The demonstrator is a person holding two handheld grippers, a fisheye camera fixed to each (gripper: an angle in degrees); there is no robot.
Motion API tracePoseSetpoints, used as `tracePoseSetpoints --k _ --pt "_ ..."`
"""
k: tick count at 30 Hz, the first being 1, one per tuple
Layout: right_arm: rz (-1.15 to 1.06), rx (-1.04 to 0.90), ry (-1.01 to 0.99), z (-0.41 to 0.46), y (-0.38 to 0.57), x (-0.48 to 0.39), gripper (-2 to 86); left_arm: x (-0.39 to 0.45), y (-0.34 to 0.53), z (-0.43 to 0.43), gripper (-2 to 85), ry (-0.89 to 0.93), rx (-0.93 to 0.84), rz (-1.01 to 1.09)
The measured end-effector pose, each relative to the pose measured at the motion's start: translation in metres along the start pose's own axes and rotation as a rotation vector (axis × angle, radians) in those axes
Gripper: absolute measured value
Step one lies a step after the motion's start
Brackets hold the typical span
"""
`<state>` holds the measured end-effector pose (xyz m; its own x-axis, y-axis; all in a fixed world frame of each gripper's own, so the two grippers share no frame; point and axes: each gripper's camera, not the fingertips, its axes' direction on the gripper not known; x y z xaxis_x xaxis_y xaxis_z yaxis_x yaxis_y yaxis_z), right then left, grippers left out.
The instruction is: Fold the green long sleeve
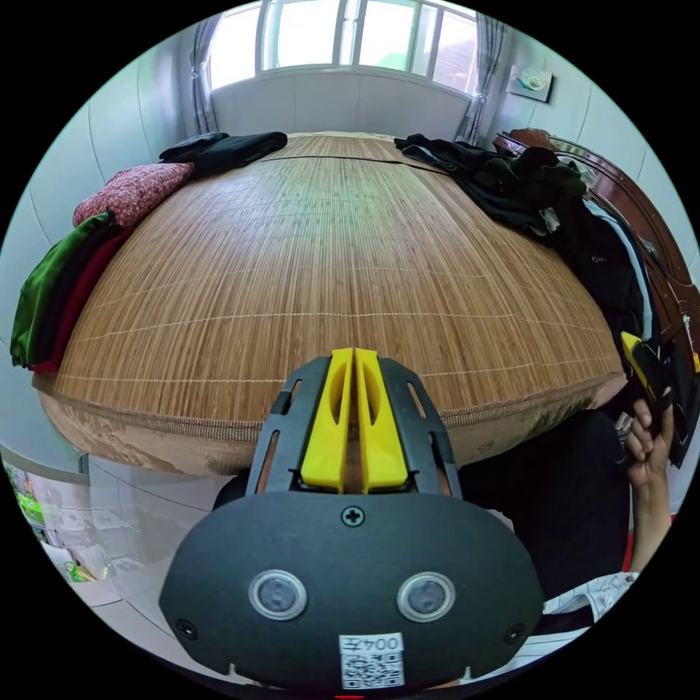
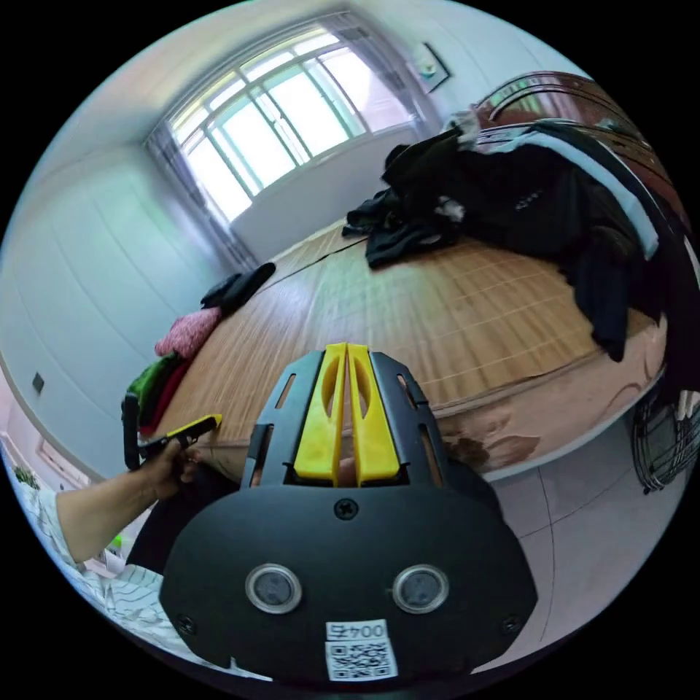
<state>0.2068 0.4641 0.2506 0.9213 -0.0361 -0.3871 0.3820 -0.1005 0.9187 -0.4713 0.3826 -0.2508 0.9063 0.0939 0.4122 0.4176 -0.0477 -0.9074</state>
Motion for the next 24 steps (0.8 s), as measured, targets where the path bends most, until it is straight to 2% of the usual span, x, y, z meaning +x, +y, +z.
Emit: tracePoseSetpoints --k 4,8,16,24 --pt "0.134 0.089 0.055 -0.053 -0.002 0.083 0.0 -0.045 0.008 0.014 0.2 0.004 0.000 -0.012" --pt "0.260 0.117 0.101 -0.097 0.010 0.153 -0.1 -0.072 0.011 0.024 0.1 -0.065 -0.010 0.042" --pt "0.235 0.040 0.212 -0.146 0.044 0.201 -0.7 -0.138 0.021 0.038 0.1 -0.049 0.022 -0.095" --pt "0.341 0.125 0.244 -0.170 0.098 0.245 -0.7 -0.159 0.014 0.043 0.1 -0.177 -0.013 0.033"
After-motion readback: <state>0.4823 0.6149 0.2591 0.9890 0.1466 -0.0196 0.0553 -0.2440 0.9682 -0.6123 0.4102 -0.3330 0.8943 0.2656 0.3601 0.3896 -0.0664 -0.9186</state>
